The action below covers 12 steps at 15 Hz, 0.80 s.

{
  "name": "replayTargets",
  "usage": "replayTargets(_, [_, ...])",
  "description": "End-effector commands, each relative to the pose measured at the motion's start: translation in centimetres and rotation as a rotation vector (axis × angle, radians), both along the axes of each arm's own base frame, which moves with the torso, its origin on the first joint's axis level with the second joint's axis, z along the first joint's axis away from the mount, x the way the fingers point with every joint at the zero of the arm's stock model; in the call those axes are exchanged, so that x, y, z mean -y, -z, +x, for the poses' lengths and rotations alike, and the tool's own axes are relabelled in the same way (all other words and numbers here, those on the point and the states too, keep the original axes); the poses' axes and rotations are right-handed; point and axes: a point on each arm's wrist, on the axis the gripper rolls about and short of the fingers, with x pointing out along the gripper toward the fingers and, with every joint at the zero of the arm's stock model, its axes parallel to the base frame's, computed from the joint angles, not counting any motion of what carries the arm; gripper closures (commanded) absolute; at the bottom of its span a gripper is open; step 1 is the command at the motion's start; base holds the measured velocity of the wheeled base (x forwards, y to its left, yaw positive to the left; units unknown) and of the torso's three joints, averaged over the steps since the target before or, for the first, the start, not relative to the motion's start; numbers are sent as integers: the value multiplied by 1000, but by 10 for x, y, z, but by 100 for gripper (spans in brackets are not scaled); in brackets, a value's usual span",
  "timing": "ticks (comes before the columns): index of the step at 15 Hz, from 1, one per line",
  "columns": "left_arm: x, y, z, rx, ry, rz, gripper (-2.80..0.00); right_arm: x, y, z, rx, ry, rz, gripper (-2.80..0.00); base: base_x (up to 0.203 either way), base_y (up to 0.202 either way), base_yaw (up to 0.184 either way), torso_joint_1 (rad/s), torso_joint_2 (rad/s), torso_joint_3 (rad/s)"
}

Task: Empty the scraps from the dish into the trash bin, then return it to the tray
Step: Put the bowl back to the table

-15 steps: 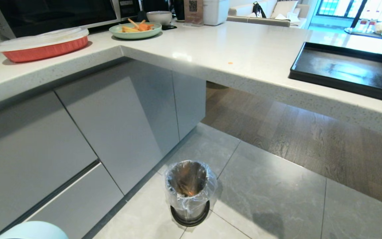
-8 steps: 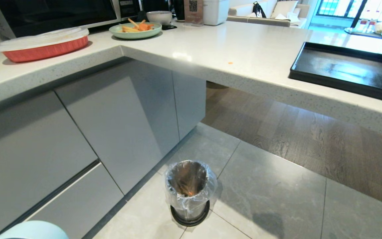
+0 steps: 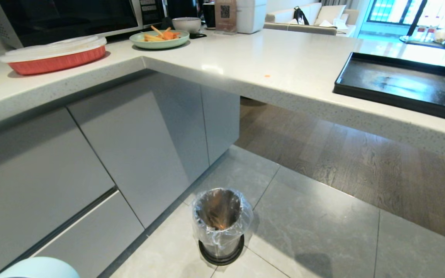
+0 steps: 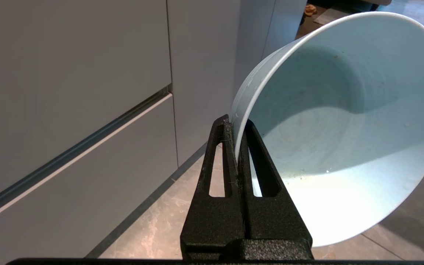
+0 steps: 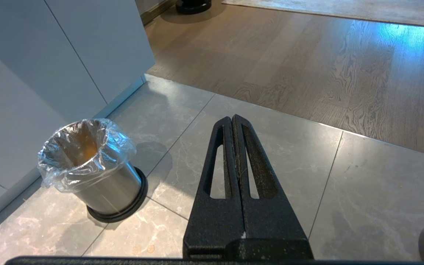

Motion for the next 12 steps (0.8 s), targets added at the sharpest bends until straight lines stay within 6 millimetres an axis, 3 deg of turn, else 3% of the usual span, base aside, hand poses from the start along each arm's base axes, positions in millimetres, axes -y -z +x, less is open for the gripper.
replayTargets(1, [0, 0, 0, 0, -1, -1, 0, 0, 0, 0, 1, 1, 0, 0, 0, 0, 0, 0, 0, 0])
replayTargets(12, [0, 0, 0, 0, 1, -1, 0, 0, 0, 0, 1, 1, 0, 0, 0, 0, 0, 0, 0, 0])
